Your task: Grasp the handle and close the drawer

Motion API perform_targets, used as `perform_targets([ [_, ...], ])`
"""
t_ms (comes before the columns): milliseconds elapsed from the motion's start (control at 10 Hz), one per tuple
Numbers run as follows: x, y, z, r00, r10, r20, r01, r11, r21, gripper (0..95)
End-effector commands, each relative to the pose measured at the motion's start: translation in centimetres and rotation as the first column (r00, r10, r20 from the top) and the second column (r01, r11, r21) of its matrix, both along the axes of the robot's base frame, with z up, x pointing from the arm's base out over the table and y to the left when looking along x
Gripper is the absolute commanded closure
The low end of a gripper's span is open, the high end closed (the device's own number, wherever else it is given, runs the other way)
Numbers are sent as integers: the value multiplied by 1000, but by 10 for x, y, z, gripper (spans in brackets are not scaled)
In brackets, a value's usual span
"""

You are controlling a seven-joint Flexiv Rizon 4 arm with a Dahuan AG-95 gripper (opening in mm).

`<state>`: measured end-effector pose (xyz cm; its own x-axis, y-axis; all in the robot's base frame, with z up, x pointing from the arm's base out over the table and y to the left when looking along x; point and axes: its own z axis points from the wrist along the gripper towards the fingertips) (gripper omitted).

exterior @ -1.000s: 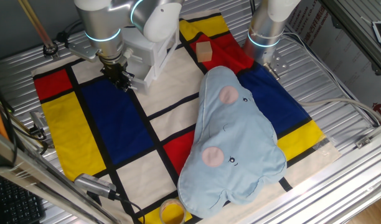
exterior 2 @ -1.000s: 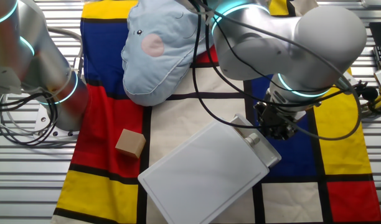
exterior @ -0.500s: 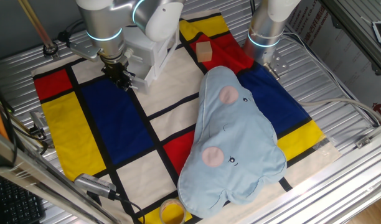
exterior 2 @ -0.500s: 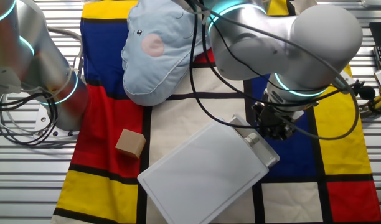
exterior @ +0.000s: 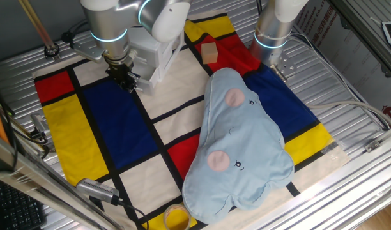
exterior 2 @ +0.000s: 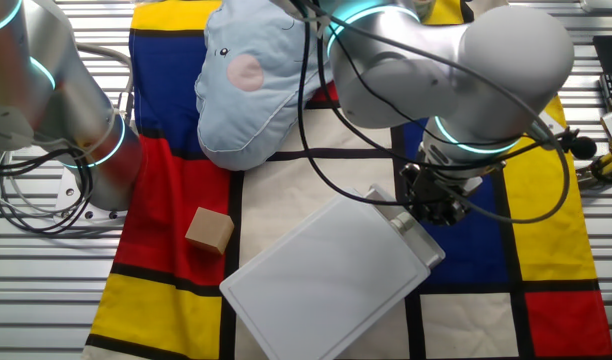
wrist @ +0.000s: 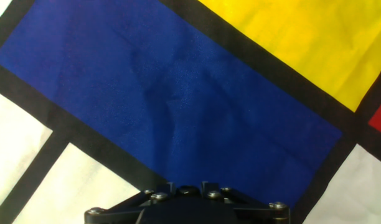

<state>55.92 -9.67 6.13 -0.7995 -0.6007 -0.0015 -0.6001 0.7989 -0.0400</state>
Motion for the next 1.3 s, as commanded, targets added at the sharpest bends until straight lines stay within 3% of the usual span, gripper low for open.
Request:
perform_targets([
  [100, -2, -2, 0, 1000, -1, 0, 1, 1000, 5, 950],
  [1300, -16, -10, 3, 1000, -9, 11, 9, 1000, 15, 950],
])
